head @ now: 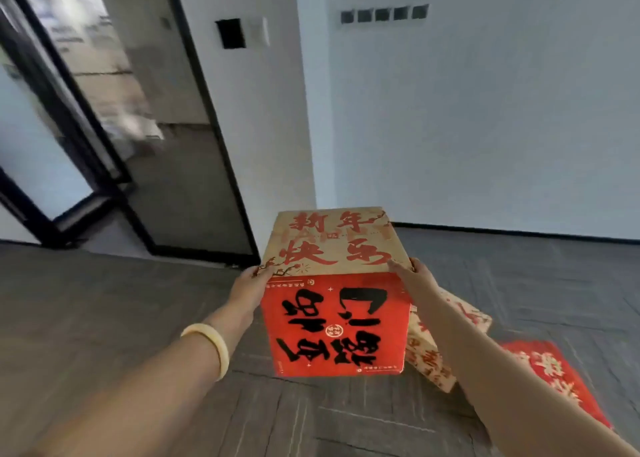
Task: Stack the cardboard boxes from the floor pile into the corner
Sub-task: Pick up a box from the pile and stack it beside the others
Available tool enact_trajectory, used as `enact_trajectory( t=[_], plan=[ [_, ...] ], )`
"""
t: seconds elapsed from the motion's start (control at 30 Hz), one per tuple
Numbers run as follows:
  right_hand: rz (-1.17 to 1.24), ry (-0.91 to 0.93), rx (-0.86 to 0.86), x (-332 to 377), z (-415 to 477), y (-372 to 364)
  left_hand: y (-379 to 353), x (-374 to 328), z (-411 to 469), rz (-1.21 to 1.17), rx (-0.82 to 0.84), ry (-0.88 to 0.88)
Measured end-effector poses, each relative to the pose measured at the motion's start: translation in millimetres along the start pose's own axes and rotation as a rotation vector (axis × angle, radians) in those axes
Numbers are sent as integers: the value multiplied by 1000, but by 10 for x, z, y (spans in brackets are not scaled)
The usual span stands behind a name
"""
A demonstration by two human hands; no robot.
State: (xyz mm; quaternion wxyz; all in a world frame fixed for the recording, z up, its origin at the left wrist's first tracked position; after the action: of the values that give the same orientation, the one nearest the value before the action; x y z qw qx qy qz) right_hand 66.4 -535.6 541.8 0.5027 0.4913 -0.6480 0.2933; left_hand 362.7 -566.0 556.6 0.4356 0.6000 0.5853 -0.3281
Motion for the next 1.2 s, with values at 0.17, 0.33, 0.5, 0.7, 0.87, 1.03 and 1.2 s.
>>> enact_trajectory(
  t=[0.17, 0.33, 0.5, 0.7, 0.87, 1.03, 1.2],
  plan=[
    [-19, 69, 336, 337, -688, -1890, 2077, 113, -520, -97, -321, -1],
    [-71, 111, 634, 608, -1453, -3562, 3717, 361, -1169, -209, -614, 12],
    [-101, 126, 905, 709, -2125, -5057, 4984, 705, -1683, -343, -833, 29],
    [-135, 172, 1119, 768, -2712, -6757, 6321, 916, -1877, -424, -1039, 55],
    [-141, 206, 1259, 949, -3122, -8104, 7306, 955, -1847, -482, -1159, 59],
    [-198, 230, 1383, 889, -3723, -9310, 8216, 1242, -2011, -542, -1266, 59],
    [-244, 221, 1490, 635, -4609, -10480, 9425, 1693, -2296, -605, -1339, 89]
  ],
)
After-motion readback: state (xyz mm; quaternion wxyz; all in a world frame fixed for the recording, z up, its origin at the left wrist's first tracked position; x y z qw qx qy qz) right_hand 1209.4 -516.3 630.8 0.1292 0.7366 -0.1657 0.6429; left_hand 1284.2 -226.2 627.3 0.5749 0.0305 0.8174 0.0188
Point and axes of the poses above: each hand's wrist, its own z-axis towards the middle knuckle, its own y-axis out of the back of the hand, x = y × z, the point moved 3 cm from there along z, towards the middle knuckle, and after that the axes turned 2 degrees about y, right-handed, at the moved point
